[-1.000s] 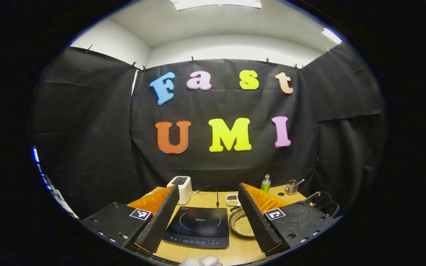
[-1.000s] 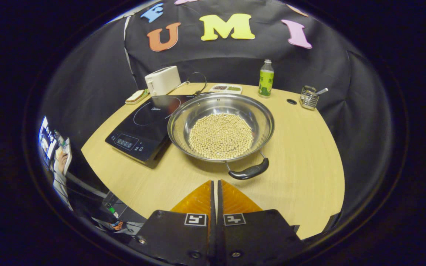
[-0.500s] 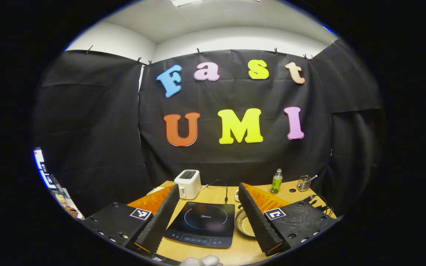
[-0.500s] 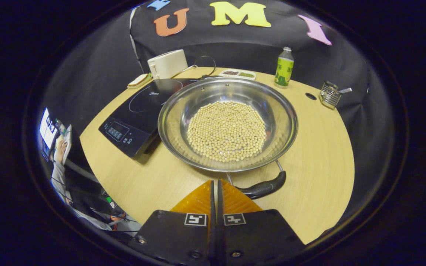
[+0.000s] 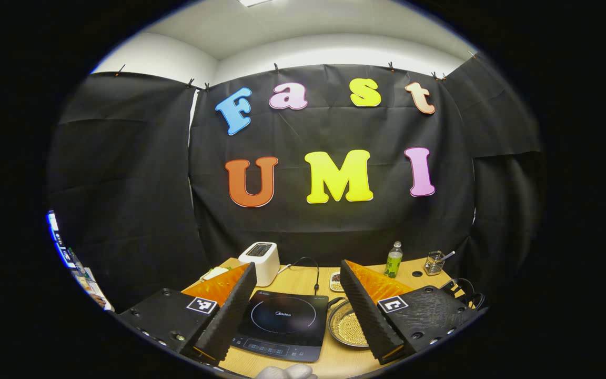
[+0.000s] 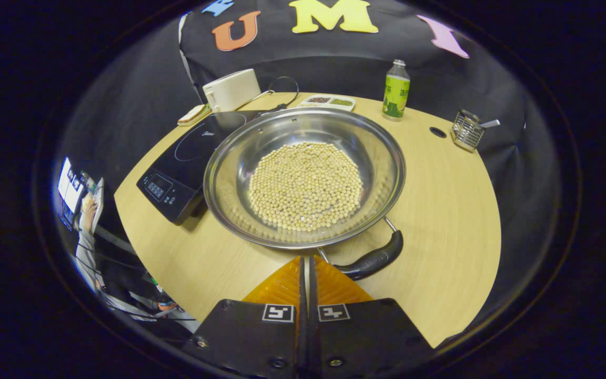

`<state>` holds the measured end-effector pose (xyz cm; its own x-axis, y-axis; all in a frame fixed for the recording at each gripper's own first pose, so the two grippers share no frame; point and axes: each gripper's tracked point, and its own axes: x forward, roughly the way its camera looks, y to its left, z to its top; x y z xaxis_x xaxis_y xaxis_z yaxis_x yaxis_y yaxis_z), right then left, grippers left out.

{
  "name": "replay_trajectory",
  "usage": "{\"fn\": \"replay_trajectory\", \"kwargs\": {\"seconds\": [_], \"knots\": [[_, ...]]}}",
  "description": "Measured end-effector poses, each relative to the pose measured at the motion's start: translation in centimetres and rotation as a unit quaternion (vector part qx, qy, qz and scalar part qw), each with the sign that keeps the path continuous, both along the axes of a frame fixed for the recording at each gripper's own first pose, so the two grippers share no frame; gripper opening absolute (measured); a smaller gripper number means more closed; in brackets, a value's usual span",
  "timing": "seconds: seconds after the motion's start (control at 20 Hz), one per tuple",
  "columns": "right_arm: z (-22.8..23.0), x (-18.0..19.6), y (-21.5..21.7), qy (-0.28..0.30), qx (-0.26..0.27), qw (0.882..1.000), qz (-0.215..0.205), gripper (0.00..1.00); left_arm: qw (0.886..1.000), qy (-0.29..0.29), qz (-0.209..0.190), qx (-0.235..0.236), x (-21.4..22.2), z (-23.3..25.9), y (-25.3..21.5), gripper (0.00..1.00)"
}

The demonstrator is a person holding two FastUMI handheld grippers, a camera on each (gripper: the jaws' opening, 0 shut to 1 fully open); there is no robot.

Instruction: First push the handle of the pot to place it horizontally, then grasp the pot with both hands and set it on the induction cooktop.

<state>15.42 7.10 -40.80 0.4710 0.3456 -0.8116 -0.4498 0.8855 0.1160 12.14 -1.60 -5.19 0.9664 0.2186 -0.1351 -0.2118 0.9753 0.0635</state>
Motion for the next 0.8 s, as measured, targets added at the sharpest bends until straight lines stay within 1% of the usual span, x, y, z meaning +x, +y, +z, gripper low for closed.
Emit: {"fn": "replay_trajectory", "kwargs": {"seconds": [0.05,0.1,0.15,0.2,0.25,0.3,0.35,0.5,0.55,0.6,0.8], "knots": [[0.1,0.5,-0.5,-0.001,-0.001,1.000,-0.001,0.04,1.000,-0.001,0.002,0.000,0.4,0.0,-0.2,0.95],[0.1,0.9,-1.1,0.000,-0.004,1.000,-0.001,0.00,1.000,-0.001,0.005,0.000,0.7,0.0,-0.5,0.95],[0.1,1.4,-1.6,0.000,-0.006,1.000,0.001,0.04,1.000,0.002,0.008,0.001,1.0,-0.2,-0.7,0.95],[0.1,1.7,-2.0,0.000,-0.008,1.000,0.003,0.04,1.000,0.005,0.012,0.001,1.3,-0.3,-0.9,0.95],[0.1,2.2,-2.5,0.001,-0.011,1.000,0.006,0.00,1.000,0.006,0.015,0.001,1.6,-0.5,-1.0,0.95],[0.1,2.6,-3.0,0.001,-0.013,1.000,0.007,0.00,1.000,0.007,0.020,0.001,1.9,-0.5,-1.2,0.95],[0.1,3.2,-3.6,0.001,-0.015,1.000,0.008,0.04,1.000,0.007,0.024,0.002,2.2,-0.5,-1.4,0.95],[0.1,4.8,-5.4,0.001,-0.022,1.000,0.010,0.04,0.999,0.011,0.037,0.005,2.9,-0.9,-1.9,0.95],[0.2,5.4,-6.0,-0.001,-0.024,1.000,0.013,0.00,0.999,0.014,0.043,0.004,3.2,-1.2,-2.1,0.95],[0.2,6.0,-6.6,-0.003,-0.027,1.000,0.015,0.04,0.999,0.014,0.046,0.003,3.4,-1.4,-2.3,0.95],[0.4,8.4,-8.5,-0.009,-0.034,0.999,0.018,0.04,0.998,0.020,0.059,0.004,4.1,-2.1,-3.2,0.95]]}}
